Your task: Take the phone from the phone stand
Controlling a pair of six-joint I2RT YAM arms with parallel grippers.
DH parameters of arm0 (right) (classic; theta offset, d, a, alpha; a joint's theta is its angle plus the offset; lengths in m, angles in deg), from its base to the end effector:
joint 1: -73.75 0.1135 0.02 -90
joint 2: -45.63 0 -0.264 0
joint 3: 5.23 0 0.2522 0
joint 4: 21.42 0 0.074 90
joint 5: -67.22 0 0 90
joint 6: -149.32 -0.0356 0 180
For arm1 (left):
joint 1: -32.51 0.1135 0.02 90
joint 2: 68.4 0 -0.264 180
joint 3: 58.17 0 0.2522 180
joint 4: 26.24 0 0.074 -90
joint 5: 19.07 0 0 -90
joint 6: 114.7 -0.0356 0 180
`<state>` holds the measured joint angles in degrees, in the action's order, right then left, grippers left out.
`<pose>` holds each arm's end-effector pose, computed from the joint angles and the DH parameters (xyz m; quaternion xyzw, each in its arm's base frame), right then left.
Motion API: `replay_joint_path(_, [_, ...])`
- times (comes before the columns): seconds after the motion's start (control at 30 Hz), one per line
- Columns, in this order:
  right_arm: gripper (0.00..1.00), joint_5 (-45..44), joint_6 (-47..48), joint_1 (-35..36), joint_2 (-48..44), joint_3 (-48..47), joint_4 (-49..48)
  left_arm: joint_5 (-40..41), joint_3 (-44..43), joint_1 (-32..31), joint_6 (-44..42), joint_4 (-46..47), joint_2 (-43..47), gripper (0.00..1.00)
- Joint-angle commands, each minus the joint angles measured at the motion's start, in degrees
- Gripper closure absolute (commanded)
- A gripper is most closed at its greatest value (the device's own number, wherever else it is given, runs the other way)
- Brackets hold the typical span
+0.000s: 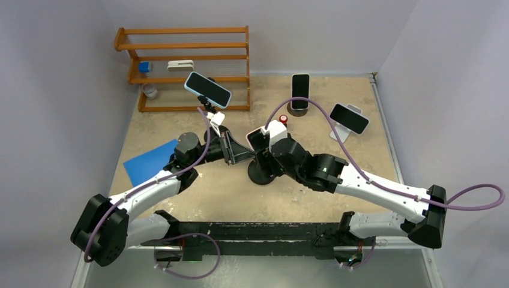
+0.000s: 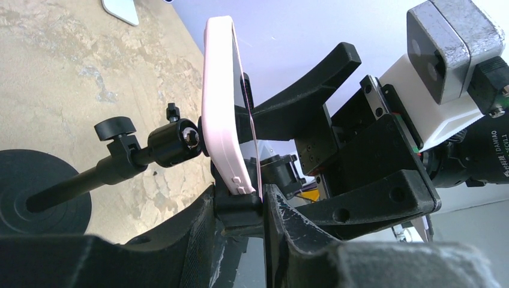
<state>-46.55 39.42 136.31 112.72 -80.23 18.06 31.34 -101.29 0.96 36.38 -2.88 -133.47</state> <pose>0.1316 0.2222 0.3356 -0.2170 0.8321 0.1796 0.4777 0.1961 -0.1470 0.2611 0.0669 0.6972 -0.6504 0.2941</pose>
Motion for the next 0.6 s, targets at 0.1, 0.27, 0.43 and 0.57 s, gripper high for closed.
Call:
replay_joint_path(0.1, [0.13, -1.40, -0.11, -0.26, -3.44, 0.24, -8.30, 0.12, -1.14, 0.18, 1.59, 2.38, 0.93, 1.00])
replay_joint_path(0.27, [0.01, -2.35, 0.82, -0.28, -3.86, 1.73, -9.08, 0.04, -2.07, 0.17, 2.29, 0.06, 1.16, 1.00])
replay_joint_path(0.43, [0.01, -2.48, 2.05, -0.29, -3.80, 2.51, -9.78, 0.26, -2.53, 0.17, 2.11, -1.57, 1.77, 1.00])
replay_joint_path(0.57, [0.01, -2.44, 2.96, -0.32, -3.01, 2.74, -9.25, 0.00, -2.97, 0.17, 1.95, -2.32, 1.75, 1.00])
